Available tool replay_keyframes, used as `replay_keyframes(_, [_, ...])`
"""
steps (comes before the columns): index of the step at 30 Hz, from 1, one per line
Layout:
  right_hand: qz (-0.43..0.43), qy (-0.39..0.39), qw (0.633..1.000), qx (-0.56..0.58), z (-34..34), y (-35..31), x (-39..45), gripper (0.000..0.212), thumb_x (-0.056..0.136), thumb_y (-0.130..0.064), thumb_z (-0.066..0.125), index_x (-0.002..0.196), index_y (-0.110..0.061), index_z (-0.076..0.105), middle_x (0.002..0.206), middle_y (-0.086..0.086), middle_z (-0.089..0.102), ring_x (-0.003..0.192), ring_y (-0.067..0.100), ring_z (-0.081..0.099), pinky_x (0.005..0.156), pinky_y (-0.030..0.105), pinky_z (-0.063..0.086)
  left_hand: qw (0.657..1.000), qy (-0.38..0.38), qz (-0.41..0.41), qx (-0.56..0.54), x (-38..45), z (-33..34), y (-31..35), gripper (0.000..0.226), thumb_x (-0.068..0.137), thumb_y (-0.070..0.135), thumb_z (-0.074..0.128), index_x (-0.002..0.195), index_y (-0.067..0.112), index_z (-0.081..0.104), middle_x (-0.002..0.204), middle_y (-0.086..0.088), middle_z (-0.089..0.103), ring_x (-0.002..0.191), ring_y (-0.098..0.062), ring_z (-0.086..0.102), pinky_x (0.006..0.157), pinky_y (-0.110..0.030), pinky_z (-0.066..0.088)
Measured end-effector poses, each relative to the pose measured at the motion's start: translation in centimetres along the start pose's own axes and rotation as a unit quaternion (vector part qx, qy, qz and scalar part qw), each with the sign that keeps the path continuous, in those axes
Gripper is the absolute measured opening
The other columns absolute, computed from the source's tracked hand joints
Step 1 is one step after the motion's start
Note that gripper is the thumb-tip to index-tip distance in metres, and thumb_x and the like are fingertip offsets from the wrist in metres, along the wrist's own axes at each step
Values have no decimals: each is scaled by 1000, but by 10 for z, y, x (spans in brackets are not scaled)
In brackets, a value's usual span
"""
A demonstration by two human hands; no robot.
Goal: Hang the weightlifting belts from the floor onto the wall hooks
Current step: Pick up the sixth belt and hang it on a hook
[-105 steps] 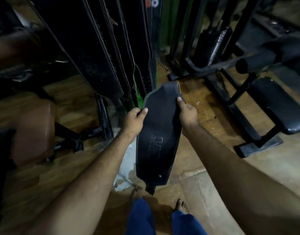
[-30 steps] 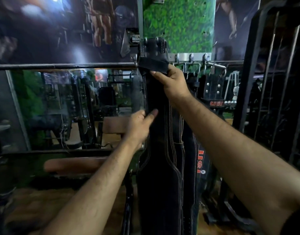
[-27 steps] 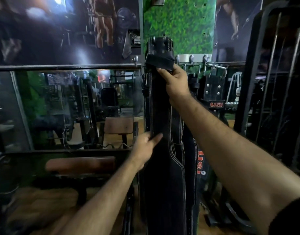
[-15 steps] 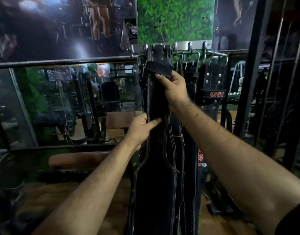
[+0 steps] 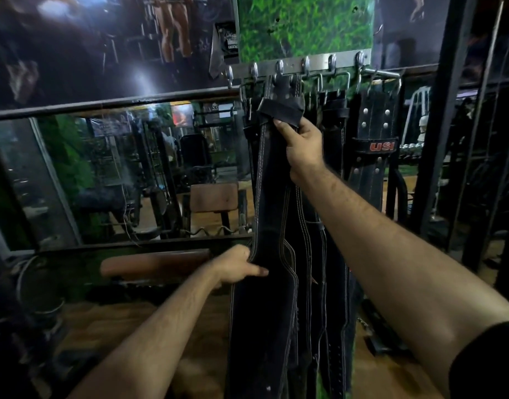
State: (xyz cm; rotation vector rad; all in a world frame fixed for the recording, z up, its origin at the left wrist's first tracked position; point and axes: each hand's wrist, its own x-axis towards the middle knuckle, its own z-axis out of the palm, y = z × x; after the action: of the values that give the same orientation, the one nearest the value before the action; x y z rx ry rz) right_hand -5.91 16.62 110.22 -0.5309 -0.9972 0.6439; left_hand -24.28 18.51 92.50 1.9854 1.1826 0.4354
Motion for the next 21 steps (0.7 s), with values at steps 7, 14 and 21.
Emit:
replay_keyframes(7, [-13,-61,997,-55,14,10,-19,14,87,-3,75,100,-8,74,94,9,76,90,23,72,96,50,58,912,158,161,-342,-18,-46,103,51,100,39,61,137,5,57,130,-15,64,120,-25,60,96,-30,51])
replay_keyframes(14, [-2,-60,992,-113,10,21,-58,31,86,-18,80,111,-6,64,100,8,71,89,16,67,87,37,59,840,227,224,-439,-34,-33,128,21,105,21,53,96,14,71,100,-9,76,102,-23,73,100,-42,58])
replay_keyframes(21, [130,-200,954,-182,-51,92,-122,22,80,-10,84,99,-10,73,95,4,78,85,15,72,81,32,60,824,218,260,-455,-40,-67,133,24,97,31,65,105,11,75,123,-19,71,132,-41,57,116,-61,39])
